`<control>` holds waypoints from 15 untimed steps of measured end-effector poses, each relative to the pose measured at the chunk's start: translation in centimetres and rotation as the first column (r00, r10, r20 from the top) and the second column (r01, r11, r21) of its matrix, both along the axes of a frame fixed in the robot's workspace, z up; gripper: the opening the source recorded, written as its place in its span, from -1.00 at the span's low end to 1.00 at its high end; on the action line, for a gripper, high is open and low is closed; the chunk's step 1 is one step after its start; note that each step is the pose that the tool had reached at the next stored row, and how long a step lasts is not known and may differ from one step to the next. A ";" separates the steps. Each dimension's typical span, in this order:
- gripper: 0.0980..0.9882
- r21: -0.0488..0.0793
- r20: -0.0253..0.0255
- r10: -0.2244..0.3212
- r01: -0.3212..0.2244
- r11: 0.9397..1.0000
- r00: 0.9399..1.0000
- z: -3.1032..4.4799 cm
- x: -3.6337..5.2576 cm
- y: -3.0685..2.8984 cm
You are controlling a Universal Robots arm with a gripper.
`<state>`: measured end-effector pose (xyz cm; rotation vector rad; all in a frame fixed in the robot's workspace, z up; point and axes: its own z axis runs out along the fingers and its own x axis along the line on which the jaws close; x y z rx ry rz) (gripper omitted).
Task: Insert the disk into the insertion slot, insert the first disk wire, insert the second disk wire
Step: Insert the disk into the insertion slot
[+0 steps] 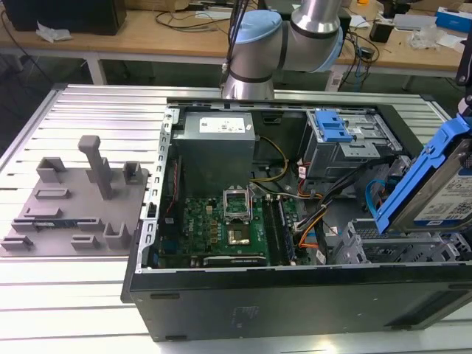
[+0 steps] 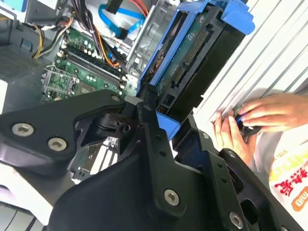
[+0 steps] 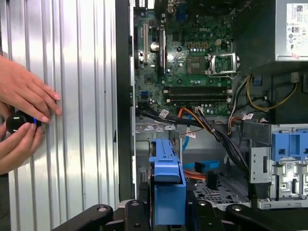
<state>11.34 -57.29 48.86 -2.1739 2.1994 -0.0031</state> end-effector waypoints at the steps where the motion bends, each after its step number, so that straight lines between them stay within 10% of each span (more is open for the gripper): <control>1: -0.39 0.002 0.009 0.000 0.000 1.000 1.000 -0.02 -0.16 0.00; 4: -0.39 0.003 0.019 -0.001 0.001 1.000 1.000 -0.06 -0.66 0.00; 15: -0.39 0.002 0.011 -0.026 0.026 1.000 1.000 -0.30 -0.81 0.06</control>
